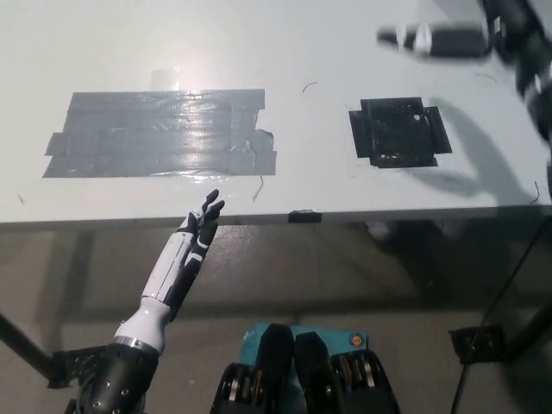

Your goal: A toilet paper roll is kept on the black spot on the desk infront of the robot and the robot inserts its right thumb into the hole in the centre to grab the roll. Then it passes the roll to a person.

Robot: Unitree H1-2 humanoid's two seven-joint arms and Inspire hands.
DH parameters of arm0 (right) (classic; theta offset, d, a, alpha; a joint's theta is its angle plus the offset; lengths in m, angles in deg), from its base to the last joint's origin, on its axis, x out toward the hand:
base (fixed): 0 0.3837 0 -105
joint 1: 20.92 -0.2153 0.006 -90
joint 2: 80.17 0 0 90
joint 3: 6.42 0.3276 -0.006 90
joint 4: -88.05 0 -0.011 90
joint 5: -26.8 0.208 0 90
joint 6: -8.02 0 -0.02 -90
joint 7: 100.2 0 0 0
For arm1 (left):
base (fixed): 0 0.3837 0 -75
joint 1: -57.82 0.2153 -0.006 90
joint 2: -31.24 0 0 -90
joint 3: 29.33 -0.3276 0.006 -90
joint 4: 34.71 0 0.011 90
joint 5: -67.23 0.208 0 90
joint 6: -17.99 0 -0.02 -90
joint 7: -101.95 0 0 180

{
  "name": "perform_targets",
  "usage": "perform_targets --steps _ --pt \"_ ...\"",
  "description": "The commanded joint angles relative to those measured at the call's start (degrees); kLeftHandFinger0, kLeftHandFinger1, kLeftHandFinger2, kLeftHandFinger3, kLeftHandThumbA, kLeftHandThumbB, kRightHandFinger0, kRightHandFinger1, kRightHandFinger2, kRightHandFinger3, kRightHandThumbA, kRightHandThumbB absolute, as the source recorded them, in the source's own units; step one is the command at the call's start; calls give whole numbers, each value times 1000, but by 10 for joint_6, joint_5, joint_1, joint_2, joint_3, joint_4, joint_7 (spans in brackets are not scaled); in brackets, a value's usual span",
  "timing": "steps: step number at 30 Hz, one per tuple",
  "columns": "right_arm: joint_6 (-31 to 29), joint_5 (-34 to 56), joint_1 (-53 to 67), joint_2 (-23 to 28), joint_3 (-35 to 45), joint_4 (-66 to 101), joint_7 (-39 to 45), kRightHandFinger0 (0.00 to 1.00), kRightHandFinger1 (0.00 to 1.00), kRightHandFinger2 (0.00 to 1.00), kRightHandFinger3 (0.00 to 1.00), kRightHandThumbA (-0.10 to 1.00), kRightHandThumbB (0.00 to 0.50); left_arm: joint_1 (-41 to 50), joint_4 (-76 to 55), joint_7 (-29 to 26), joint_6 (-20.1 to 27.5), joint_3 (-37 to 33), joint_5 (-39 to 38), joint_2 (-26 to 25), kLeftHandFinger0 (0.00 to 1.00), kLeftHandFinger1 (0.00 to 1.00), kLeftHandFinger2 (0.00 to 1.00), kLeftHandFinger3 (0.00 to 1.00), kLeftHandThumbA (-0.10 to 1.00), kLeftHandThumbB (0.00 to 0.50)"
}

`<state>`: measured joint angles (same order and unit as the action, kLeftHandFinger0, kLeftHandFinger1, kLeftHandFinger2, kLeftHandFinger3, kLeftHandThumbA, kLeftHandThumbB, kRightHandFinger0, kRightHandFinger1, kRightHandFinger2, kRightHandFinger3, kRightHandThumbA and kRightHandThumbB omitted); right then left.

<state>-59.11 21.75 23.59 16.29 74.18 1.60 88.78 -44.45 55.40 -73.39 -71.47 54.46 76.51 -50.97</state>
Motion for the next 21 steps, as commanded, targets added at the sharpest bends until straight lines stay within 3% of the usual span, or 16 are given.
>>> perform_targets --steps 1,3,4,7,10,12,21 --pt "-15 24 159 -13 52 250 -18 1000 1000 1000 1000 1000 411 3 -20 8 11 0 -7 -6 1000 1000 1000 1000 1000 29" --pt "-44 22 194 -23 47 245 -23 1000 1000 1000 1000 1000 384 7 -21 7 9 1 -6 -5 1000 1000 1000 1000 1000 26" --pt "-69 21 223 -35 44 232 -28 1000 1000 1000 1000 1000 330 14 -24 7 10 1 -7 -5 1000 1000 1000 1000 1000 36" --pt "-108 27 271 -62 46 192 -32 1000 1000 1000 1000 1000 343 26 -26 5 13 2 -8 -5 1000 1000 1000 1000 1000 42" --pt "-159 17 300 -74 43 144 -30 1000 1000 1000 1000 972 289 39 -28 2 15 0 -1 -3 1000 1000 1000 1000 1000 45" --pt "-181 9 313 -81 38 110 -27 1000 1000 1000 1000 973 298 48 -30 0 20 -1 0 -2 1000 1000 1000 1000 1000 41" --pt "-225 -25 329 -94 22 -25 -35 1000 1000 1000 1000 894 257 61 -37 -3 15 3 -3 3 1000 1000 1000 1000 1000 34"
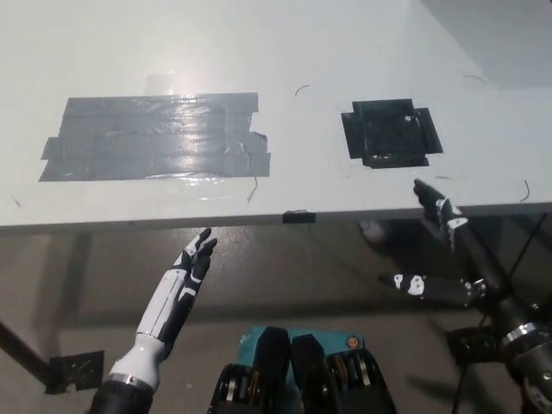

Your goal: A toilet paper roll is kept on the black spot on the desk infront of the robot and the robot inserts its right thumb into the hole in the centre to grab the roll. Then it passes the roll to a person.

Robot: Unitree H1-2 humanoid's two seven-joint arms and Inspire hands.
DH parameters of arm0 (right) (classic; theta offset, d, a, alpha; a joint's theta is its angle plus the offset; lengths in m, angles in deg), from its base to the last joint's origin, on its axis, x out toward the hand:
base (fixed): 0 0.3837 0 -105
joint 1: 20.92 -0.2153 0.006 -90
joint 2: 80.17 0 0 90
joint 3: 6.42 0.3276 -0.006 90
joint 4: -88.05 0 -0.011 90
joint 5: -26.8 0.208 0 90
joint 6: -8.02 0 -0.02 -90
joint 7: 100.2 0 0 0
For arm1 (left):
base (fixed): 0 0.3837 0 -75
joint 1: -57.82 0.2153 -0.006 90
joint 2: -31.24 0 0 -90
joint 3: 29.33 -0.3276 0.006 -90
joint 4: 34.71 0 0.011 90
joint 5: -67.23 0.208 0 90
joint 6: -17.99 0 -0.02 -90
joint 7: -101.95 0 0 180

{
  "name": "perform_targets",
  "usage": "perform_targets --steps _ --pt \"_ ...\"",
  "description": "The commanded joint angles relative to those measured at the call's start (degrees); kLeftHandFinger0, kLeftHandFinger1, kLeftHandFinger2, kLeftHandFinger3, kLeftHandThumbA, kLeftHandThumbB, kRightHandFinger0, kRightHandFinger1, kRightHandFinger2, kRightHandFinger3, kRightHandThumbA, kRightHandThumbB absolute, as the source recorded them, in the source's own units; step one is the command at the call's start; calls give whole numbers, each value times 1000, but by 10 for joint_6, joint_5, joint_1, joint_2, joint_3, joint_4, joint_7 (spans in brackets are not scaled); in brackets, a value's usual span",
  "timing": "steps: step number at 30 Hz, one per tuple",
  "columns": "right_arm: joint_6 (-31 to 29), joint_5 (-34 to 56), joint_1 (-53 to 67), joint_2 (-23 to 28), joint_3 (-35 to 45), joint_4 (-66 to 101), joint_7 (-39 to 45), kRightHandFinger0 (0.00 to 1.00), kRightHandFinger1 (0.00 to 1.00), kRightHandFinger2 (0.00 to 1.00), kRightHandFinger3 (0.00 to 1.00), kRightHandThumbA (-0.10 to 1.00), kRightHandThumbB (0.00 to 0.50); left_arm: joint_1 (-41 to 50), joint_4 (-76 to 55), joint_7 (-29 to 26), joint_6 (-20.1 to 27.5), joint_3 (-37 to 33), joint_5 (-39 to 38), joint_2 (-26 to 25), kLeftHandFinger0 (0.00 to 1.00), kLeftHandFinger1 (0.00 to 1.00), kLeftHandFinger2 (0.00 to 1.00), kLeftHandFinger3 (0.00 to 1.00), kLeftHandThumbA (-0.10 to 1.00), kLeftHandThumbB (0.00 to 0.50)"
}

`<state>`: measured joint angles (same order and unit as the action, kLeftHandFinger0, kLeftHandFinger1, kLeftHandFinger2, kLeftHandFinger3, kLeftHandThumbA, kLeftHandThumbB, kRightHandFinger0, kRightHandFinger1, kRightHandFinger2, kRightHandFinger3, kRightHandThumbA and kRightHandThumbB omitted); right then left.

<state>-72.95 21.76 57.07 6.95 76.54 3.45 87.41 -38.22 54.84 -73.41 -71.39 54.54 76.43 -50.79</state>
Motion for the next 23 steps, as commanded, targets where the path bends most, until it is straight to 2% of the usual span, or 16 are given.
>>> perform_targets --steps 1,2,9,13,23 --pt "-89 -26 -6 -2 -1 -49 -22 1000 1000 1000 1000 893 257 -1 -32 -3 14 3 -2 1 1000 1000 1000 1000 1000 33" --pt "-96 -26 -6 -2 -2 -66 -20 1000 1000 1000 1000 872 238 3 -34 -5 14 3 1 1 1000 1000 1000 1000 1000 37" --pt "-120 -32 0 -5 -9 -103 -12 1000 1000 1000 1000 861 240 8 -40 -5 13 3 8 -2 1000 1000 1000 1000 1000 12" --pt "-121 -40 1 -6 -13 -108 -13 1000 1000 1000 1000 870 250 10 -42 -3 11 3 7 -3 1000 1000 1000 1000 1000 15" --pt "-126 -44 2 -11 -17 -115 -6 1000 1000 1000 1000 833 233 13 -37 -4 16 5 10 -8 1000 1000 1000 1000 1000 17"
